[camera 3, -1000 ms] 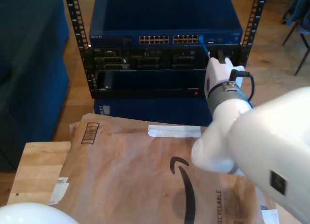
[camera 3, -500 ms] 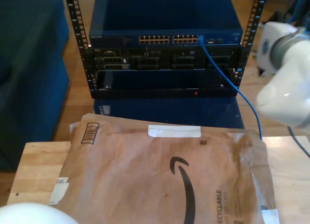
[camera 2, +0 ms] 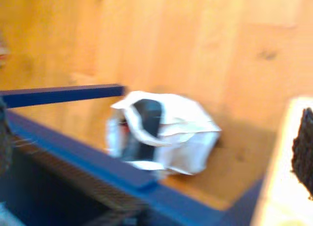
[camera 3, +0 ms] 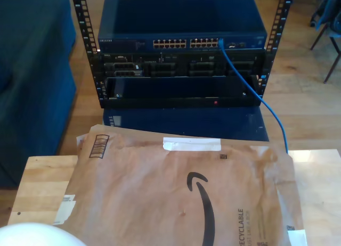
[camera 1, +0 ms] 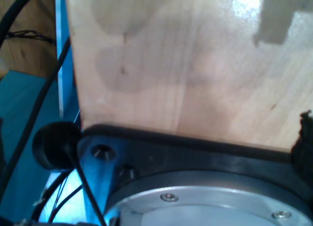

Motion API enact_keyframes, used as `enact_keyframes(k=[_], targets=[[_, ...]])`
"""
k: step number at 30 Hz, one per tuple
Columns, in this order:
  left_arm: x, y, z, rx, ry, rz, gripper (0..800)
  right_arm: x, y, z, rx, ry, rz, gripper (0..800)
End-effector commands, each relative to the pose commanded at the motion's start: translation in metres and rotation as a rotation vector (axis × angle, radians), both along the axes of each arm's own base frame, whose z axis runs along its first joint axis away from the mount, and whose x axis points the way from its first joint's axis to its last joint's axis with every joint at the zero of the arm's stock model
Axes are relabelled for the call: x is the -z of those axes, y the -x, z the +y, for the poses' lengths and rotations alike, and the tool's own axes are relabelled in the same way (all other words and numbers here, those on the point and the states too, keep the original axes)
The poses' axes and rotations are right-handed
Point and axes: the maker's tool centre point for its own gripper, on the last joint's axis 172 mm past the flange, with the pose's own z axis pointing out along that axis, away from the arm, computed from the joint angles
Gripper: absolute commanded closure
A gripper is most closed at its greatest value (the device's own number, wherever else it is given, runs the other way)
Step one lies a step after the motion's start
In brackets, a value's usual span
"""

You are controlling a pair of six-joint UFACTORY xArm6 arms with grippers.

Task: Grab the cable and plug it in

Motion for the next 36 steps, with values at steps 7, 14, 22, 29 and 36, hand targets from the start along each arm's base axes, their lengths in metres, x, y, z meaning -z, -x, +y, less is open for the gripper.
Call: enact_keyframes(k=[7, 14, 22, 29, 36], targets=[[0.000, 0.000, 0.000, 0.000, 0.000, 0.000, 0, 0.041, 0.172, -0.005, -0.072, -0.141, 0.337, 4], [0.000, 0.000, 0.000, 0.000, 0.000, 0.000, 0, 0.094, 0.302, 0.036, -0.095, -0.244, 0.419, 3], [0.000, 0.000, 0.000, 0.000, 0.000, 0.000, 0, 0.142, 0.345, 0.085, -0.194, -0.329, 0.407, 2], [0.000, 0.000, 0.000, 0.000, 0.000, 0.000, 0, 0.175, 0.372, 0.097, -0.171, -0.274, 0.388, 2], [0.000, 0.000, 0.000, 0.000, 0.000, 0.000, 0, 0.218, 0.384, 0.107, -0.122, -0.260, 0.386, 2]])
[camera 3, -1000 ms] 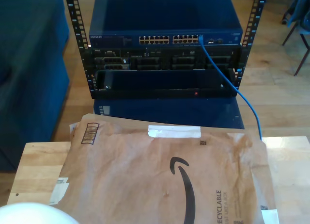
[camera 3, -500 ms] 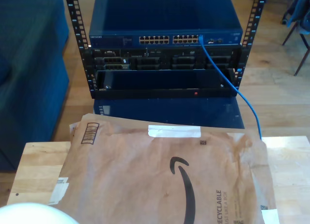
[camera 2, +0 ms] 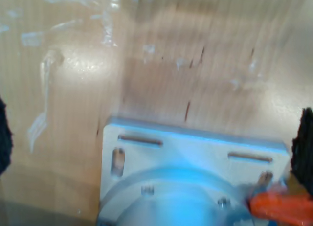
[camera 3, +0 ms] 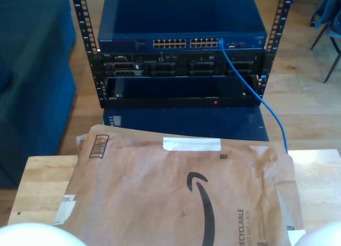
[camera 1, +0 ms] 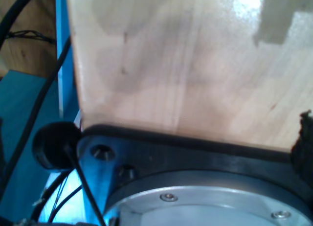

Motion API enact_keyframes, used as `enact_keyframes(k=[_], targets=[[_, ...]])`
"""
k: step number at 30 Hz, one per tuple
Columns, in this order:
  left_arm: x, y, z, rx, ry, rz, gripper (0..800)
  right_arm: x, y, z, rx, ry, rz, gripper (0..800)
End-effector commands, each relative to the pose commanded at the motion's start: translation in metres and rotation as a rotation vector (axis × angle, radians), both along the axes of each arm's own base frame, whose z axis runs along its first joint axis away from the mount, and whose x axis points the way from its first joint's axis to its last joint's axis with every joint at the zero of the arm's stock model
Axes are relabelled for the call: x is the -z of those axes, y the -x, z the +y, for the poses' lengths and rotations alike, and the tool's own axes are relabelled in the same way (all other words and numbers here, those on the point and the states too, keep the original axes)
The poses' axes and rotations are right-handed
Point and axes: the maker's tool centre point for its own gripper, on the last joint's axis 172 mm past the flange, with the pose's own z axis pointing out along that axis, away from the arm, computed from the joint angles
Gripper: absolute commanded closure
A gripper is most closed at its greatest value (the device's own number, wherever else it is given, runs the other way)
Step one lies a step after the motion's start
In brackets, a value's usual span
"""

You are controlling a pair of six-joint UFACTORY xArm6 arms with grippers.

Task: Grab the cable and plug it in

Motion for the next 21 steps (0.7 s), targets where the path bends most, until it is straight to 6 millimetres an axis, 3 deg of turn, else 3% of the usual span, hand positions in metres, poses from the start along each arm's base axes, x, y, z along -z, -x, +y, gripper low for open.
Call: enact_keyframes(k=[7, 21], targets=[[0.000, 0.000, 0.000, 0.000, 0.000, 0.000, 0, 0.042, 0.004, 0.003, 0.032, 0.075, -0.003, 1], [0.000, 0.000, 0.000, 0.000, 0.000, 0.000, 0, 0.042, 0.006, 0.002, 0.041, 0.083, -0.003, 1]])
